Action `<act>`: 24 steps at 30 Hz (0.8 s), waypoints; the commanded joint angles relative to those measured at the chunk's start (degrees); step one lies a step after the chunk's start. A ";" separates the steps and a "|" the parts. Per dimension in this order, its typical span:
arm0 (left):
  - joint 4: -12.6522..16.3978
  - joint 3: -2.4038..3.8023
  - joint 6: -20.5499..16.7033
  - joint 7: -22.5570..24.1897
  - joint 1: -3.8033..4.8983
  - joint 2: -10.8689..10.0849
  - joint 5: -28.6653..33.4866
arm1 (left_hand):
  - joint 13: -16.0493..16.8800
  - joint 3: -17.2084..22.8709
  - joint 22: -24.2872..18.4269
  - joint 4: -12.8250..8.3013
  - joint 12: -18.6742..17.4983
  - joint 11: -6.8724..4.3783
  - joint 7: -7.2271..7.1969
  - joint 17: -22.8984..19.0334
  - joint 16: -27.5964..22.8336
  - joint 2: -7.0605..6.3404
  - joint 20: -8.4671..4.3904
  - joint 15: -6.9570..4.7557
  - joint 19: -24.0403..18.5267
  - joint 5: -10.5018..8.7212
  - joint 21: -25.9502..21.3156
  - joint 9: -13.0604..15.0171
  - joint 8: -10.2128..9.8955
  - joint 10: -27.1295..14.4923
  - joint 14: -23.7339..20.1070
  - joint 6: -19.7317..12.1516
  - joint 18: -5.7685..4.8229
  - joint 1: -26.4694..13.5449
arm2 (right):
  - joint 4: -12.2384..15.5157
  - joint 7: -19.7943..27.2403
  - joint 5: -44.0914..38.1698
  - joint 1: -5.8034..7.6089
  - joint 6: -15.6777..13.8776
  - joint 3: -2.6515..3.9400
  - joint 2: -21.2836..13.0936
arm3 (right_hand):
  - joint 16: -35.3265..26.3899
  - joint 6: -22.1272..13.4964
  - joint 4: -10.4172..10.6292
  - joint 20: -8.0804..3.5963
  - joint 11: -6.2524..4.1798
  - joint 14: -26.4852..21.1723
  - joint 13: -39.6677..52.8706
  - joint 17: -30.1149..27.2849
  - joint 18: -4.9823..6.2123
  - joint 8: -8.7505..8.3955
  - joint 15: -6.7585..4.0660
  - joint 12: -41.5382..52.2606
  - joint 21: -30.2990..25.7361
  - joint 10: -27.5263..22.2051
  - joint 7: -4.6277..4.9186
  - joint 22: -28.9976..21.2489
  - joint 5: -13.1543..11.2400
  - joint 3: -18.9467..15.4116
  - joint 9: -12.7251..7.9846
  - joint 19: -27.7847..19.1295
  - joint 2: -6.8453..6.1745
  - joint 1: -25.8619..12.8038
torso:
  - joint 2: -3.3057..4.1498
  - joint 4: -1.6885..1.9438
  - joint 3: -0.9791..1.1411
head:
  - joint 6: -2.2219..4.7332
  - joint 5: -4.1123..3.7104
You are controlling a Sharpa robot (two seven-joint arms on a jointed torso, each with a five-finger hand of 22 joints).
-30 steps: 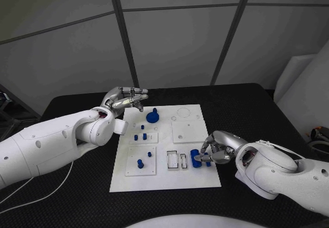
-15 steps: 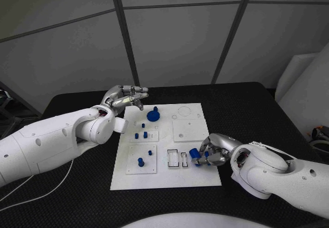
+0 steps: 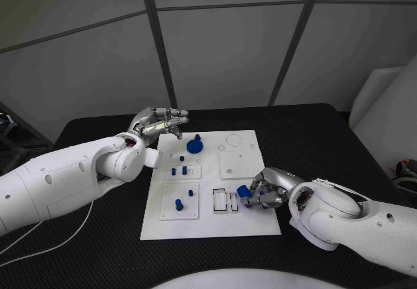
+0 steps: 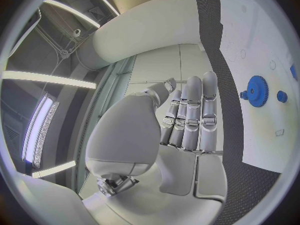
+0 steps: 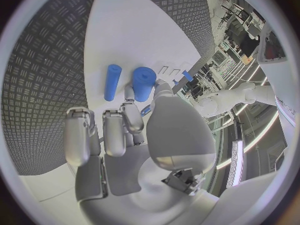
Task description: Assemble the parts on the task board
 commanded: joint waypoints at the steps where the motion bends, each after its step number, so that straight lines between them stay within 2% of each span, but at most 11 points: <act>1: 0.17 0.03 0.55 0.47 0.09 -0.06 0.09 | -0.06 -0.23 -0.08 -0.01 0.19 0.12 0.04 -0.06 0.09 0.41 -0.03 0.11 -0.52 0.05 -0.23 -0.01 -0.18 -0.43 -0.39 -0.28 -0.60 -0.06 | 0.15 -1.23 -0.31 -0.33 -2.02 -0.29 -0.49 | 0.47 0.50 -0.13 -0.39 -0.07 3.31 0.63 0.59 -0.61 0.44 -0.43 0.60 0.51 0.76 -0.36 9.86 1.04 0.37 0.35 1.76 0.63 1.34 | 0.00 -0.09 0.04 | -0.02 0.15; 6: 0.17 0.03 0.57 0.48 0.08 -0.15 0.09 | -0.06 -0.23 -0.08 -0.01 0.19 0.12 0.04 -0.06 0.09 0.41 -0.03 0.11 -0.52 0.05 -0.23 -0.01 -0.18 -0.43 -0.39 -0.28 -0.60 -0.06 | 2.34 -0.81 0.87 -0.34 -5.81 -0.27 -1.81 | 0.47 1.00 -0.08 -0.56 -0.30 3.29 1.05 0.63 -0.64 0.80 -0.62 0.78 0.61 0.99 -0.62 9.99 2.89 0.26 0.68 1.86 0.88 2.16 | -0.02 -0.18 0.16 | -0.05 0.35; 8: 0.10 0.03 0.58 0.48 0.07 -0.12 0.09 | -0.06 -0.23 -0.08 -0.01 0.19 0.12 0.04 -0.06 0.09 0.41 -0.03 0.11 -0.52 0.05 -0.23 -0.01 -0.18 -0.43 -0.39 -0.28 -0.60 -0.06 | 3.45 -0.37 2.15 -0.33 -7.36 -0.24 -2.41 | 0.48 1.09 -0.06 -0.59 -0.35 3.29 1.16 0.65 -0.67 0.84 -0.65 0.85 0.68 1.06 -0.67 10.08 3.14 0.27 0.73 1.93 0.99 2.29 | -0.12 -0.20 0.08 | -0.08 0.26; 11: 0.06 0.03 0.61 0.49 0.06 -0.03 0.09 | -0.06 -0.23 -0.08 -0.01 0.19 0.12 0.04 -0.06 0.09 0.41 -0.03 0.11 -0.52 0.05 -0.23 -0.01 -0.18 -0.43 -0.39 -0.28 -0.60 -0.06 | 4.85 0.52 4.03 -0.31 -9.82 -0.21 -3.00 | 0.59 1.09 -0.18 -0.63 -0.39 3.33 1.27 0.90 -0.75 0.82 -0.70 0.90 0.91 1.13 -0.71 10.37 3.33 0.19 0.77 2.18 0.84 2.60 | -0.17 0.03 -0.10 | 0.00 0.03; 14: -0.01 0.03 0.61 0.50 0.06 0.10 0.09 | -0.07 -0.29 -0.09 0.02 0.29 0.13 0.04 -0.12 0.14 0.49 -0.01 0.12 -0.54 0.07 -0.25 -0.01 -0.17 -0.51 -0.42 -0.29 -0.59 -0.10 | 5.79 1.28 5.04 -0.28 -11.61 -0.18 -3.18 | 0.65 1.13 -0.13 -0.65 -0.40 3.36 1.34 1.02 -0.80 0.83 -0.71 0.95 1.05 1.17 -0.71 10.53 3.40 0.18 0.79 2.32 0.91 2.60 | -0.09 0.10 -0.03 | 0.25 0.10; 19: -0.06 0.03 0.66 0.44 0.05 0.26 0.09 | -0.07 -0.29 -0.09 0.02 0.29 0.13 0.04 -0.12 0.14 0.49 -0.01 0.12 -0.54 0.07 -0.25 -0.01 -0.17 -0.51 -0.42 -0.29 -0.59 -0.10 | 6.07 2.18 6.13 -0.26 -11.94 -0.15 -2.40 | 0.60 1.16 -0.08 -0.66 -0.41 3.34 1.25 0.92 -0.80 0.83 -0.72 0.85 1.04 1.13 -0.72 10.52 3.47 0.16 0.81 2.31 0.94 2.58 | -0.02 0.18 -0.04 | 0.36 0.18; 24: -0.07 0.03 0.67 0.43 0.05 0.38 0.09 | -0.07 -0.29 -0.09 0.02 0.29 0.13 0.04 -0.12 0.14 0.49 -0.01 0.12 -0.54 0.07 -0.25 -0.01 -0.17 -0.51 -0.42 -0.29 -0.59 -0.10 | 5.33 2.77 7.18 -0.25 -10.29 -0.14 -0.37 | 0.54 1.19 0.01 -0.67 -0.40 3.31 1.11 0.80 -0.76 0.81 -0.72 0.67 0.95 1.05 -0.71 10.41 3.51 0.08 0.82 2.21 0.96 2.47 | 0.04 0.06 -0.01 | 0.39 0.43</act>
